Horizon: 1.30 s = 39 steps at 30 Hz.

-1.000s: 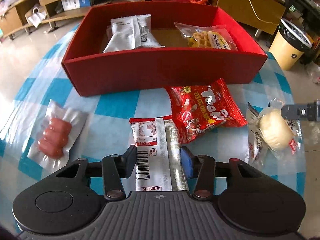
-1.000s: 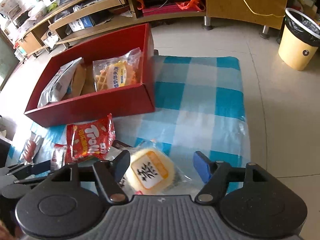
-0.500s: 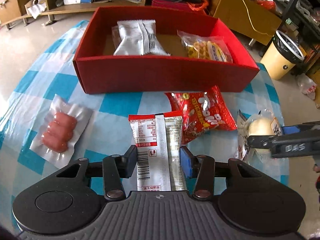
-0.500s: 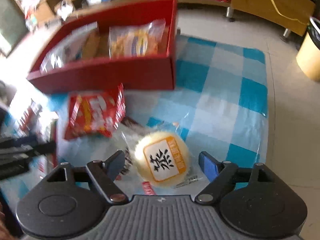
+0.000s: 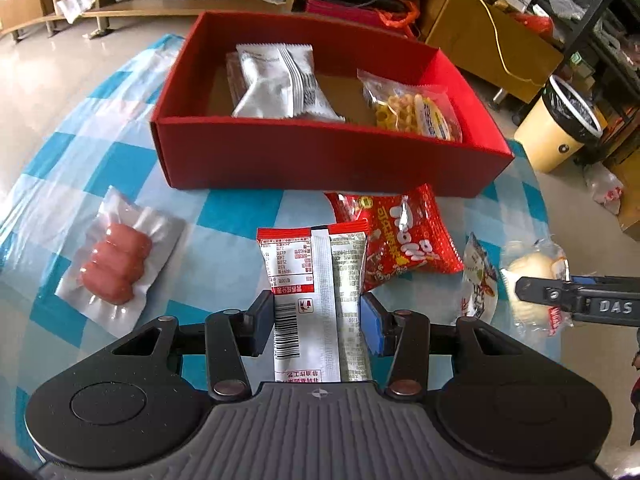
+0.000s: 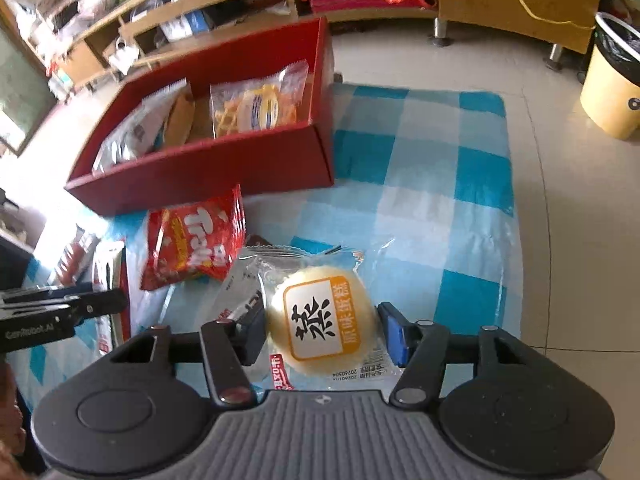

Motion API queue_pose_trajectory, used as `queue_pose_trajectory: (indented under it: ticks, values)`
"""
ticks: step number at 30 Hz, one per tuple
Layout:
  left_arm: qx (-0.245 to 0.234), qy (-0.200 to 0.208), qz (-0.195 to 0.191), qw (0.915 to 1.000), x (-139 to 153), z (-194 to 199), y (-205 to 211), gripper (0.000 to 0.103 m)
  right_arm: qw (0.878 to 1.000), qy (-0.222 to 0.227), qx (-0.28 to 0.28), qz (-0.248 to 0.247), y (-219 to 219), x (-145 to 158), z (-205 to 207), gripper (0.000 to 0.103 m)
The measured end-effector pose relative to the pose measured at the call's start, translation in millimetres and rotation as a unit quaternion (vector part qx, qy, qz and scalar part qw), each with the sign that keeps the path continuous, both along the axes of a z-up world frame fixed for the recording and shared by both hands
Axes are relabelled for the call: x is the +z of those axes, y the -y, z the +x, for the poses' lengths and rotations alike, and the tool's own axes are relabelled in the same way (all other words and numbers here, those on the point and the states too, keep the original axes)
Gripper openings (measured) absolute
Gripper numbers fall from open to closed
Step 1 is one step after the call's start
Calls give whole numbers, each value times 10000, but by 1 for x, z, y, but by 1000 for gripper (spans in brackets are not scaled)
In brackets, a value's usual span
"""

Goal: Organize snacks
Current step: 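Carry the wafer strip pack and bun over the red box with both grippers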

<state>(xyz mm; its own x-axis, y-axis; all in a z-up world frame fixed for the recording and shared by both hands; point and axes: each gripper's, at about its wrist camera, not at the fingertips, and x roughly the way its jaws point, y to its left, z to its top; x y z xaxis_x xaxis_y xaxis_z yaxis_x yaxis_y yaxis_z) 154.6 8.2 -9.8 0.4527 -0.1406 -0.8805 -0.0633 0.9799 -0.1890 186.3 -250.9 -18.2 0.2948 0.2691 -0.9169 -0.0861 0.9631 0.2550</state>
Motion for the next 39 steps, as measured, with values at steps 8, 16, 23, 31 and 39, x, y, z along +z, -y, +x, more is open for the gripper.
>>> queue_pose_trajectory:
  ticks: [8,16,23,31,39]
  values:
    - [129,301,-69,9994,19,0,-3,53,9983,421,-181,360,0,25,6,58]
    - [185,528,-264,9981,36,3,-8,53,9958,690,-177,572,-8,42,13,58]
    - [198,839,-286,9959,57,15,-6,53,9941,829,-204,674,-18,50,28,58]
    - [243,1036,-275,9939,71,46,-3,54,9915,958,-281,833,-30,56,51,58]
    - [232,1128,-239,9931,75,77,0,54,9900,997,-373,930,-39,53,81,58]
